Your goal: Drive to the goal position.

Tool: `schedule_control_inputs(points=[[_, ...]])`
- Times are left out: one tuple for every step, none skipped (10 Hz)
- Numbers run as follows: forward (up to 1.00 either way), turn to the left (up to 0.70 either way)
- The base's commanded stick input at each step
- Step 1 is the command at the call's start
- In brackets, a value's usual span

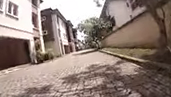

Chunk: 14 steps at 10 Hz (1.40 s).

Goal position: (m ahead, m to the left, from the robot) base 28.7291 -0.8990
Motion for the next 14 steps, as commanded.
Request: schedule_control_inputs(points=[[0.50, 0.00], [0.50, 0.00], [0.50, 0.00], [0.50, -0.02], [0.50, -0.10], [0.50, -0.18], [0.50, -0.50], [0.50, -0.50], [0.50, -0.50], [0.50, -0.45], [0.50, -0.14], [0.50, 0.00], [0.50, 0.00], [0.50, 0.00]])
